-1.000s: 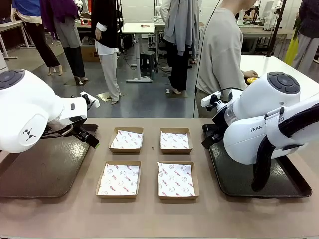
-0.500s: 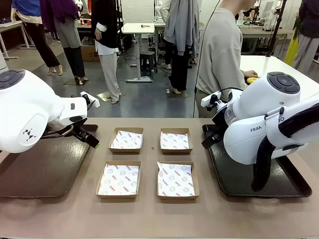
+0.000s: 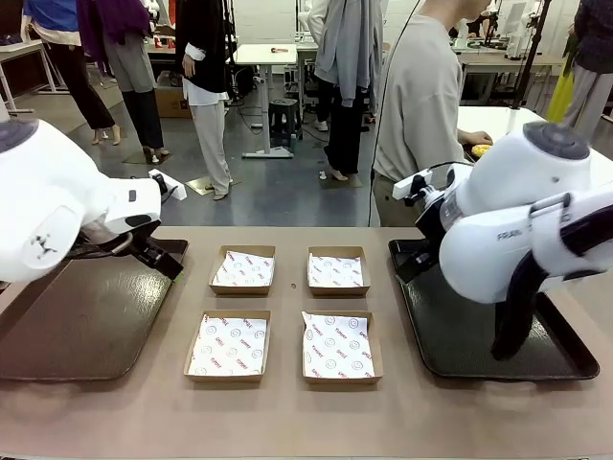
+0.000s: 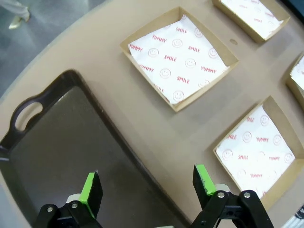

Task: Individually package the donuts and arrange them on the tray.
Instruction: Pick up one Paper togo box.

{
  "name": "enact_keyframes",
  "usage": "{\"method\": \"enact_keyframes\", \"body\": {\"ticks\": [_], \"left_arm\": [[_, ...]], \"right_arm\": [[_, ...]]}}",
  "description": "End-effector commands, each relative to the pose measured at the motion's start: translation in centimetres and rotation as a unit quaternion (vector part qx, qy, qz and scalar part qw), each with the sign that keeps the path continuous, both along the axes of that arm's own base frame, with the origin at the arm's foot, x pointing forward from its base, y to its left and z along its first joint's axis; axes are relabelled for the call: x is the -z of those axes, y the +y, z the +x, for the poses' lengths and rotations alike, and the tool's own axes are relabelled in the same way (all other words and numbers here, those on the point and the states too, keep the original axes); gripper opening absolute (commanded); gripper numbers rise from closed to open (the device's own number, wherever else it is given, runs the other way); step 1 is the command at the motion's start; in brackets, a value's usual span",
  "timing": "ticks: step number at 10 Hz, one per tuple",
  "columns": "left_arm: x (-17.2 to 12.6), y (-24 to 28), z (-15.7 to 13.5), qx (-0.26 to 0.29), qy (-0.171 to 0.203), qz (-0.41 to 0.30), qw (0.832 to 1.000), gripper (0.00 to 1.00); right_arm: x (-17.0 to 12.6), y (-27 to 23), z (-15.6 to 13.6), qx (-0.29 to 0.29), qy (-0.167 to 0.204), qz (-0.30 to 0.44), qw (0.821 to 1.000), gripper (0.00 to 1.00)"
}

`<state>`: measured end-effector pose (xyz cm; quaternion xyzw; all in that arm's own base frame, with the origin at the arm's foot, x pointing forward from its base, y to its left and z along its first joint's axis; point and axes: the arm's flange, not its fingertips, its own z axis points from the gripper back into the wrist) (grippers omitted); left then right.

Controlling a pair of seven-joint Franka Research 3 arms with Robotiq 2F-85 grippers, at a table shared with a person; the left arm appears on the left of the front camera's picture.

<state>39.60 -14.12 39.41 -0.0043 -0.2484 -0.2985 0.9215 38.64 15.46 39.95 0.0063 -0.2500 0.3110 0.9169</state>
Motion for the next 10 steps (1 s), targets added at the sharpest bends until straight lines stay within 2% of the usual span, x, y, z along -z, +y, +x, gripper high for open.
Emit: {"method": "enact_keyframes", "body": {"ticks": [1, 3, 5, 6, 7, 8, 10], "left_arm": [[-0.3, 4.4, -8.2, -0.001, 0.032, 0.010, 0.999, 1.00], [-0.5, 6.2, -11.3, -0.003, 0.067, -0.003, 0.998, 1.00], [0.1, 6.9, -13.7, 0.006, 0.099, -0.004, 0.995, 1.00], [0.4, 7.1, -14.5, -0.005, 0.107, -0.008, 0.994, 1.00], [0.4, 7.1, -14.7, -0.010, 0.100, -0.002, 0.995, 1.00], [-5.8, 4.1, -5.0, -0.006, 0.106, 0.003, 0.994, 1.00], [-5.8, 4.1, -5.0, -0.006, 0.106, 0.003, 0.994, 1.00]], "right_arm": [[-1.6, -3.9, -7.6, 0.031, 0.031, -0.010, 0.999, 1.00], [-2.2, -5.4, -11.3, 0.039, 0.087, -0.021, 0.995, 1.00], [-1.8, -5.6, -13.7, 0.029, 0.140, -0.018, 0.989, 1.00], [-1.5, -5.4, -14.1, 0.024, 0.152, -0.020, 0.988, 1.00], [-1.4, -5.3, -13.5, 0.026, 0.141, -0.026, 0.989, 1.00], [-6.8, -3.5, -7.9, 0.029, 0.140, -0.038, 0.989, 1.00], [-6.8, -3.5, -7.9, 0.029, 0.140, -0.038, 0.989, 1.00]]}}
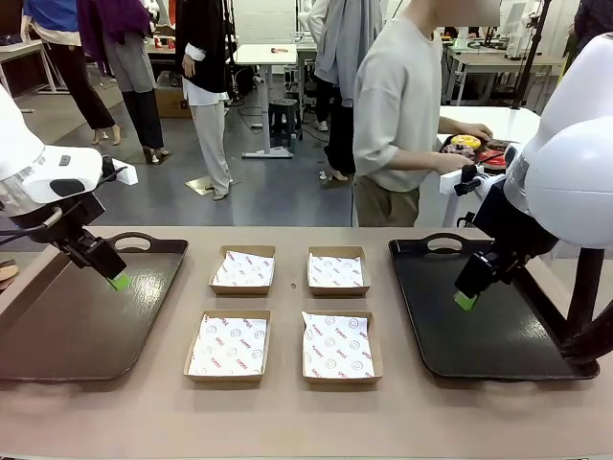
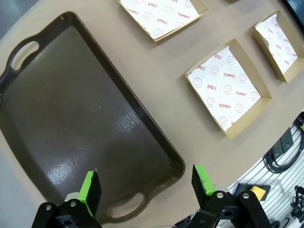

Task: Individually package the donuts and arrange them on the tray.
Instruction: Pick up one Paper togo box.

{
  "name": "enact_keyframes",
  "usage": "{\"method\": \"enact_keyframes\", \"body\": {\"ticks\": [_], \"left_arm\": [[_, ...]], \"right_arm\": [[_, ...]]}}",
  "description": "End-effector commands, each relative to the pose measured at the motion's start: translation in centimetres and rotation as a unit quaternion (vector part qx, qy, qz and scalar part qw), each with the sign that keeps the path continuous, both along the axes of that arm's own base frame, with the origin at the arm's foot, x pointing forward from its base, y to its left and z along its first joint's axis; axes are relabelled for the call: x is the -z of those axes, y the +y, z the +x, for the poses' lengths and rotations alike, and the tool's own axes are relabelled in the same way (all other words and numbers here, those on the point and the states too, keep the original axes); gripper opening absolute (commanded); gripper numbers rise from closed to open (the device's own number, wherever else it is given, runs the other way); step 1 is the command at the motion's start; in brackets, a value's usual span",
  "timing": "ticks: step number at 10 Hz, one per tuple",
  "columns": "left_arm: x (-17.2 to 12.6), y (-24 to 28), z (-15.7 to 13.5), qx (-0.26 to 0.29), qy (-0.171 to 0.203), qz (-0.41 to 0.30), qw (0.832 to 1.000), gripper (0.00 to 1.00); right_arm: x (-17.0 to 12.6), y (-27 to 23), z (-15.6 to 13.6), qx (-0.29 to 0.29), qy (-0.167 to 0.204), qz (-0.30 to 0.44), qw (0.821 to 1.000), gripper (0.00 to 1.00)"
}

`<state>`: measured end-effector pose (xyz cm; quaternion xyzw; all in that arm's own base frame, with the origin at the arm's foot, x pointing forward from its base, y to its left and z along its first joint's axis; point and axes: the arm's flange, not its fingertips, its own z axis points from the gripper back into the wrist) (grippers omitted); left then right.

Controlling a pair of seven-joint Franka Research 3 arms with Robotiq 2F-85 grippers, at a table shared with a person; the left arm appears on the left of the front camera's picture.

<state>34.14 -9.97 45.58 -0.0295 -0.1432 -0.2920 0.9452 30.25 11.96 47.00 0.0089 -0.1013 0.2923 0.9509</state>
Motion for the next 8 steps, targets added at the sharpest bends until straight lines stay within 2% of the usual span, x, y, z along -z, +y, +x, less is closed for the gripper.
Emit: {"method": "enact_keyframes", "body": {"ticks": [1, 2, 3, 4, 6, 8], "left_arm": [[0.4, -0.1, 0.5, 0.000, -0.004, -0.004, 1.000, 1.00], [0.0, 0.0, 0.0, 0.000, 0.000, 0.000, 1.000, 1.00], [-0.3, 1.0, 0.4, -0.016, 0.041, -0.091, 0.995, 1.00], [-0.6, 2.3, 0.6, -0.019, 0.083, -0.185, 0.979, 1.00], [-0.9, 5.0, 0.4, -0.019, 0.158, -0.330, 0.931, 1.00], [-1.1, 7.8, 0.2, -0.033, 0.190, -0.415, 0.889, 1.00]], "right_arm": [[0.0, 0.0, 0.0, 0.000, 0.001, 0.000, 1.000, 1.00], [0.2, -1.6, 0.7, 0.034, 0.022, 0.096, 0.995, 1.00], [0.2, -3.6, 0.8, 0.064, 0.049, 0.193, 0.978, 1.00], [0.3, -6.2, 0.8, 0.101, 0.066, 0.285, 0.951, 1.00], [0.1, -11.5, 0.1, 0.141, 0.093, 0.427, 0.888, 1.00], [0.1, -15.7, -1.1, 0.153, 0.105, 0.498, 0.847, 1.00]]}}
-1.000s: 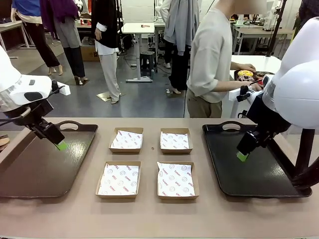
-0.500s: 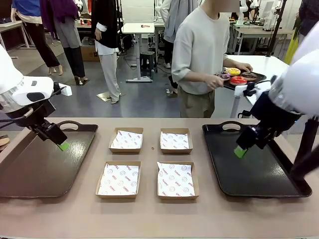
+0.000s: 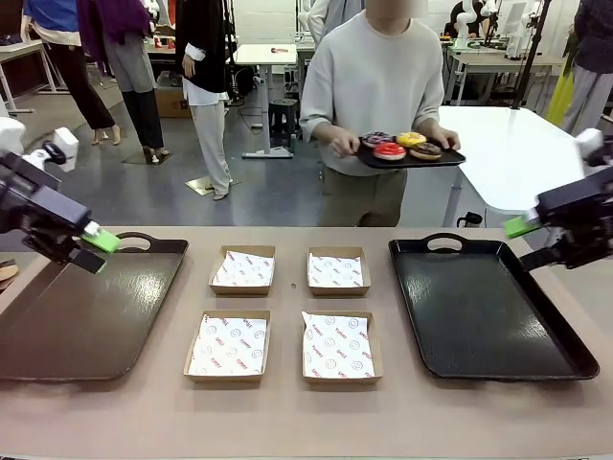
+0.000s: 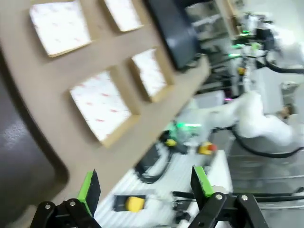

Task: Individually package the donuts and arrange them on the tray.
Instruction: Pick up one Paper togo box.

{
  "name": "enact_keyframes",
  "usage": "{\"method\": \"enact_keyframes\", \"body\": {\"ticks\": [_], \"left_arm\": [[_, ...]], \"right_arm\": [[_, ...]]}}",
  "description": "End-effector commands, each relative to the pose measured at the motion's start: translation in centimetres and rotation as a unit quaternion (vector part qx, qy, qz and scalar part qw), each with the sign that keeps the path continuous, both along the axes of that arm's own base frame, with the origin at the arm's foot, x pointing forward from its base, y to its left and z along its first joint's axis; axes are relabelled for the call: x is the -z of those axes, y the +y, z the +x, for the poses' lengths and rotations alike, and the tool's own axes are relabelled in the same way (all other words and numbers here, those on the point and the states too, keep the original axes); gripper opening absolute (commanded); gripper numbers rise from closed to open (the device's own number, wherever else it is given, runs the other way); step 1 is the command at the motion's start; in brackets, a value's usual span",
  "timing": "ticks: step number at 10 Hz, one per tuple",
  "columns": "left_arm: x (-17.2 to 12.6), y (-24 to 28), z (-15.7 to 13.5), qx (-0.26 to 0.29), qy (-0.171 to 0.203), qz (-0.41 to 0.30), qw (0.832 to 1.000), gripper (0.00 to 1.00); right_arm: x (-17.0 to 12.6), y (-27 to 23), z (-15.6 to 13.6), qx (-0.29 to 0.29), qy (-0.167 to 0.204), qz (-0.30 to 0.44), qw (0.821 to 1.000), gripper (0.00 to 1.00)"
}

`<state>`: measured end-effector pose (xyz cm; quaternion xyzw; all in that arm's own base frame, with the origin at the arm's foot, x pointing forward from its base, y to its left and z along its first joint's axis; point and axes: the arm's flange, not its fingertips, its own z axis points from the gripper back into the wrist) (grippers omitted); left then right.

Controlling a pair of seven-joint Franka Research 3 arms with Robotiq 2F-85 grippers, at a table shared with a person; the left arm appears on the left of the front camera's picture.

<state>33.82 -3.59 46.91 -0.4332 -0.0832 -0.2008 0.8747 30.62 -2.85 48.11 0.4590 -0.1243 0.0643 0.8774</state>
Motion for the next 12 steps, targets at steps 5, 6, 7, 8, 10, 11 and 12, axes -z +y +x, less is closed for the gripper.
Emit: {"method": "enact_keyframes", "body": {"ticks": [5, 6, 7, 8, 10, 11, 12], "left_arm": [[2.4, 9.8, -0.5, -0.125, 0.077, -0.138, 0.979, 1.00], [3.5, 11.5, -0.6, -0.140, 0.087, -0.161, 0.973, 1.00], [4.3, 12.8, -0.8, -0.153, 0.095, -0.180, 0.967, 1.00], [5.1, 14.1, -1.1, -0.165, 0.099, -0.196, 0.961, 1.00], [5.9, 16.4, -1.7, -0.161, 0.112, -0.214, 0.957, 1.00], [5.9, 16.9, -2.0, -0.152, 0.113, -0.216, 0.958, 1.00], [5.7, 17.0, -2.2, -0.136, 0.114, -0.211, 0.961, 1.00]], "right_arm": [[3.8, -9.4, -3.8, 0.019, 0.005, 0.123, 0.992, 1.00], [4.1, -10.8, -4.3, 0.018, -0.007, 0.138, 0.990, 1.00], [4.3, -11.8, -4.8, 0.019, -0.015, 0.150, 0.988, 1.00], [4.5, -12.6, -5.2, 0.023, -0.021, 0.160, 0.987, 1.00], [4.7, -13.6, -5.7, 0.028, -0.023, 0.168, 0.985, 1.00], [4.7, -13.8, -5.8, 0.034, -0.018, 0.167, 0.985, 1.00], [4.6, -13.8, -5.8, 0.033, -0.021, 0.173, 0.984, 1.00]]}}
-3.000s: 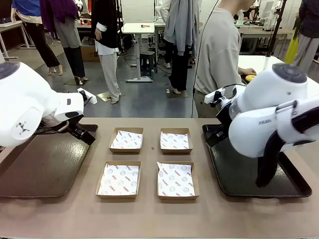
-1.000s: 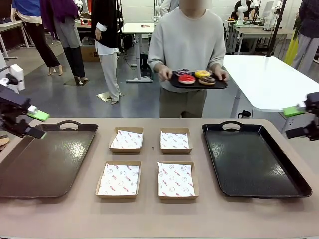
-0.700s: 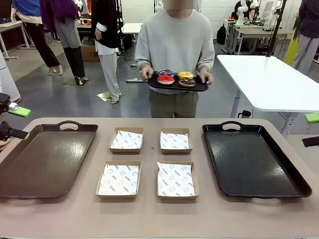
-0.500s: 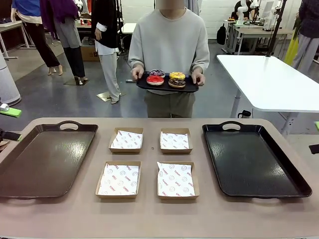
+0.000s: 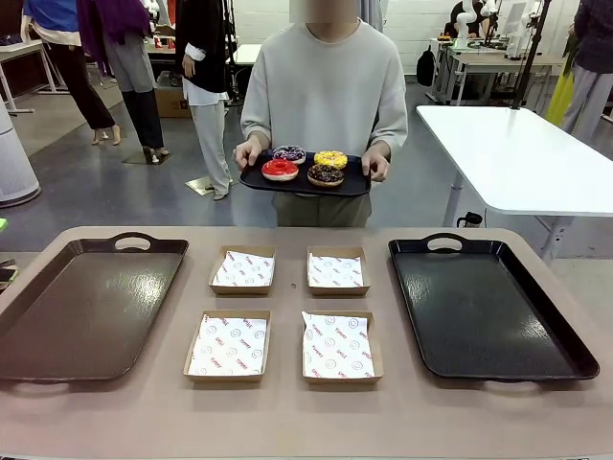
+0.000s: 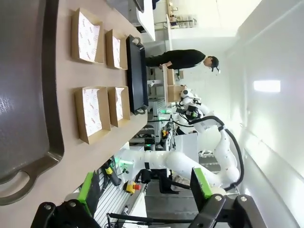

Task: Individually package the donuts and arrange them on the tray.
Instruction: Pick up one Paper togo box.

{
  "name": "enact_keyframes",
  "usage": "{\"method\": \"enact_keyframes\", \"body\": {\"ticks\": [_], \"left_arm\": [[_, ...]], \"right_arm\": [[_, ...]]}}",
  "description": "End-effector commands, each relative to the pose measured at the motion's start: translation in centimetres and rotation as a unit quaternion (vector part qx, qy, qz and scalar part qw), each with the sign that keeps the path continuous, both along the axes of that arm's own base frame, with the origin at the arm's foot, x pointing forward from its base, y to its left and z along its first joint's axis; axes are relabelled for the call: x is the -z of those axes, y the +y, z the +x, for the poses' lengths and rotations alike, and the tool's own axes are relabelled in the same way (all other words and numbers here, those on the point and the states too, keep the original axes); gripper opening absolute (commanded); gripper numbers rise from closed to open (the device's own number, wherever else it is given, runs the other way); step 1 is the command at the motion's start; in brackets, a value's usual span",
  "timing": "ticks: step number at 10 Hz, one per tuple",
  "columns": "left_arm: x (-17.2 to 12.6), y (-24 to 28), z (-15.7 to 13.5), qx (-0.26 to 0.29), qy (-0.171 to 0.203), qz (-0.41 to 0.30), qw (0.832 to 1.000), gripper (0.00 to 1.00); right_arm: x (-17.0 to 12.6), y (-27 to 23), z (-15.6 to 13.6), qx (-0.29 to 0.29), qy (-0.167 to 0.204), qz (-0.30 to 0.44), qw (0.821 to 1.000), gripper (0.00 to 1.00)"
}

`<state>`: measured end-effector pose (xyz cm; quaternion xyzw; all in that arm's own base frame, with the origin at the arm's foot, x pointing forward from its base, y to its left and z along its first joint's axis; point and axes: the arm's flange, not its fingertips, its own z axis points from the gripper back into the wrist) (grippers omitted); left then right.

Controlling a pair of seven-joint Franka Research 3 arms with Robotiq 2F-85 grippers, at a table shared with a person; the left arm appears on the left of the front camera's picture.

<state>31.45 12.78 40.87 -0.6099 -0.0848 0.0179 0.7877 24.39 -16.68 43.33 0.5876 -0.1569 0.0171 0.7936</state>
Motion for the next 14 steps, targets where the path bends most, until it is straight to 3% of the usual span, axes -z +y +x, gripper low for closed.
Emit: {"method": "enact_keyframes", "body": {"ticks": [1, 2, 3, 14], "left_arm": [[-0.55, 0.54, 0.08, 0.035, -0.023, 0.006, 0.999, 1.00], [-1.04, -0.41, 0.21, 0.061, -0.042, 0.019, 0.997, 1.00], [-0.29, 0.06, 0.00, 0.012, -0.007, -0.003, 1.000, 1.00], [-0.29, 0.06, 0.00, 0.012, -0.007, -0.003, 1.000, 1.00]], "right_arm": [[-0.39, 0.49, 0.58, -0.010, -0.005, 0.012, 1.000, 1.00], [0.00, 0.00, 0.00, 0.000, 0.000, 0.000, 1.000, 1.00], [0.00, 0.00, 0.00, 0.000, 0.000, 0.000, 1.000, 1.00], [0.00, 0.00, 0.00, 0.000, 0.000, 0.000, 1.000, 1.00]]}}
